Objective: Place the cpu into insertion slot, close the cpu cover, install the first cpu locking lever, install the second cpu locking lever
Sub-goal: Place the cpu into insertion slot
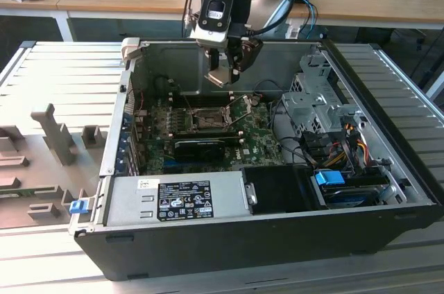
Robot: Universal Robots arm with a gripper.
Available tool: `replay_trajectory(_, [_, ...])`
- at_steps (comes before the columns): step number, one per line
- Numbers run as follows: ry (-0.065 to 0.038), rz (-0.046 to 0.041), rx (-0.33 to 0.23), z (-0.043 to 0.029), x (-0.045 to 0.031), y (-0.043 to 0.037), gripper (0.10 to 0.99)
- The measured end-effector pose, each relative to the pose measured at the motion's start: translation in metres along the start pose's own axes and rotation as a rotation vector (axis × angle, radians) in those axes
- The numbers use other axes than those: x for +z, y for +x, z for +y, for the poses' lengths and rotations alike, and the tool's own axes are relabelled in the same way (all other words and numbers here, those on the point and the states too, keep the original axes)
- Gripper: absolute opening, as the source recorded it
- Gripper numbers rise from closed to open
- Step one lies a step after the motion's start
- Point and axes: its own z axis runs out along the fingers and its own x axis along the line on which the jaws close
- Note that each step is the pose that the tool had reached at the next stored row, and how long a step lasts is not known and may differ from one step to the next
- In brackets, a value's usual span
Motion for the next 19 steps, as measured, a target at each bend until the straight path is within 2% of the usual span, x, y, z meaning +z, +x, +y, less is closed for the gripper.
replay_trajectory(8, [0.0, -0.0013, 0.011, -0.0004, 0.0038, -0.0001, 0.533])
replay_trajectory(11, [-0.001, -0.005, 0.046, -0.0006, 0.0056, -0.0001, 0.533])
replay_trajectory(14, [-0.002, -0.0123, 0.113, -0.0009, 0.0087, -0.0002, 0.533])
replay_trajectory(19, [0.0, -0.0114, 0.122, -0.0014, 0.0128, -0.0003, 0.533])
